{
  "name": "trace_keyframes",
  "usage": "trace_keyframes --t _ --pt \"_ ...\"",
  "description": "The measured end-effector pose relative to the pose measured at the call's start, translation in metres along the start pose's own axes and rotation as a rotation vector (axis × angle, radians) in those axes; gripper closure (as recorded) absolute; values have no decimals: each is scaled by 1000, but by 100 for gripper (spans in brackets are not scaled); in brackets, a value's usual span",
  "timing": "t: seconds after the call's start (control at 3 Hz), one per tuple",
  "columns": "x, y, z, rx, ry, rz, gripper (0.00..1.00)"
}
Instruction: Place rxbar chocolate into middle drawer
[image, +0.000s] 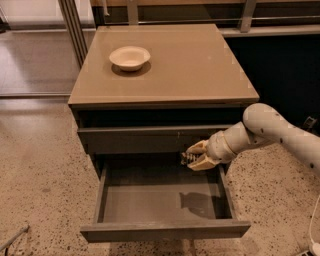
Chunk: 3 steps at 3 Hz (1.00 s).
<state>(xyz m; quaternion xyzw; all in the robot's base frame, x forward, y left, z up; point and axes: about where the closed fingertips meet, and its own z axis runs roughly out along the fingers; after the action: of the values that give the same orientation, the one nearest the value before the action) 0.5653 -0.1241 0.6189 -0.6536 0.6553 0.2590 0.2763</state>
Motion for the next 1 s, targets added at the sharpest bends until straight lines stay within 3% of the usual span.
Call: trace_keyframes --t 0.33,1.0 --pt "45 4 47 -41 -53 15 100" --pt "56 6 55 -36 -40 -2 100"
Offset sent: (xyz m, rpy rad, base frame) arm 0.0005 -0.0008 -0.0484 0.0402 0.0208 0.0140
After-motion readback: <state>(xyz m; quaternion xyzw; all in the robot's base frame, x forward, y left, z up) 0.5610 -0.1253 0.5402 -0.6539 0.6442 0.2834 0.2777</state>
